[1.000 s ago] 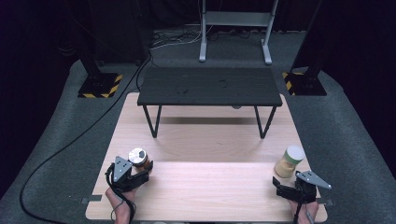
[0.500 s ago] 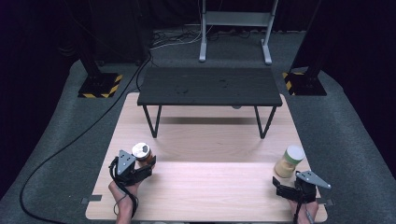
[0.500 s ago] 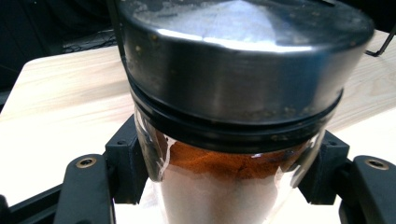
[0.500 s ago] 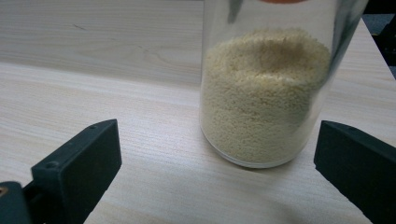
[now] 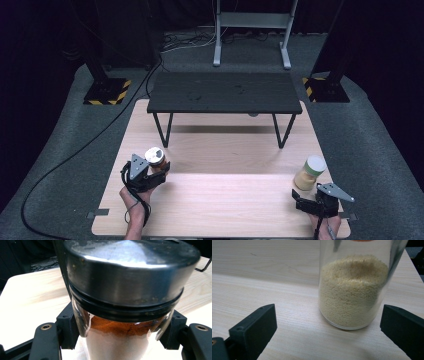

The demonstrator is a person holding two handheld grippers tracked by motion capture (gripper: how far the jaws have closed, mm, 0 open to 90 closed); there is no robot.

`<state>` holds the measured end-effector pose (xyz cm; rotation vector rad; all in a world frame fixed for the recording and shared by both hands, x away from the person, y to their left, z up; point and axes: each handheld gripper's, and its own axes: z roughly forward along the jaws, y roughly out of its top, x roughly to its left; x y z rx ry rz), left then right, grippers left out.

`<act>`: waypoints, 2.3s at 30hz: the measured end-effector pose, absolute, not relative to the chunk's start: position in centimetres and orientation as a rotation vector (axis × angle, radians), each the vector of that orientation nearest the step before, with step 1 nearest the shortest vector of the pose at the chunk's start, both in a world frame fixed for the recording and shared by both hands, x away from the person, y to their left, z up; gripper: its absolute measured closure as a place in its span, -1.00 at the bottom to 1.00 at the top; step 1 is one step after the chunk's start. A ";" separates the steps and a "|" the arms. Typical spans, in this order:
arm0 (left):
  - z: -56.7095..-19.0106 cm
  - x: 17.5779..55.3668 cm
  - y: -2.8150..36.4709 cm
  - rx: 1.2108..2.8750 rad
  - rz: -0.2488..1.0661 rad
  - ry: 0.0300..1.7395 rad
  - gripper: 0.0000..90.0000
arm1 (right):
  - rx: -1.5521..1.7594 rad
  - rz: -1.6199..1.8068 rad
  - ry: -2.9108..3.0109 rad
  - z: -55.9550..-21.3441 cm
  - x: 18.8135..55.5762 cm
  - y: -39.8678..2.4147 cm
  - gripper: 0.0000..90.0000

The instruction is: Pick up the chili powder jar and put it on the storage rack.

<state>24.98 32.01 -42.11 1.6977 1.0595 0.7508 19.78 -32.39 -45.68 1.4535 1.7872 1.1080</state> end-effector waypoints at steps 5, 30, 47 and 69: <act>-41.9 25.4 31.8 1.705 0.748 1.055 -0.30 | 1.454 1.111 1.787 -45.7 19.8 -32.4 -1.00; -41.2 27.4 30.6 1.723 0.740 1.029 -0.30 | 1.455 1.112 1.790 -45.7 19.8 -32.5 -1.00; -40.7 28.4 30.1 1.731 0.736 1.015 -0.30 | 1.455 1.112 1.791 -45.7 19.8 -32.5 -1.00; -39.9 29.3 29.5 1.739 0.735 0.994 -0.30 | 1.456 1.109 1.794 -45.6 19.9 -32.5 -1.00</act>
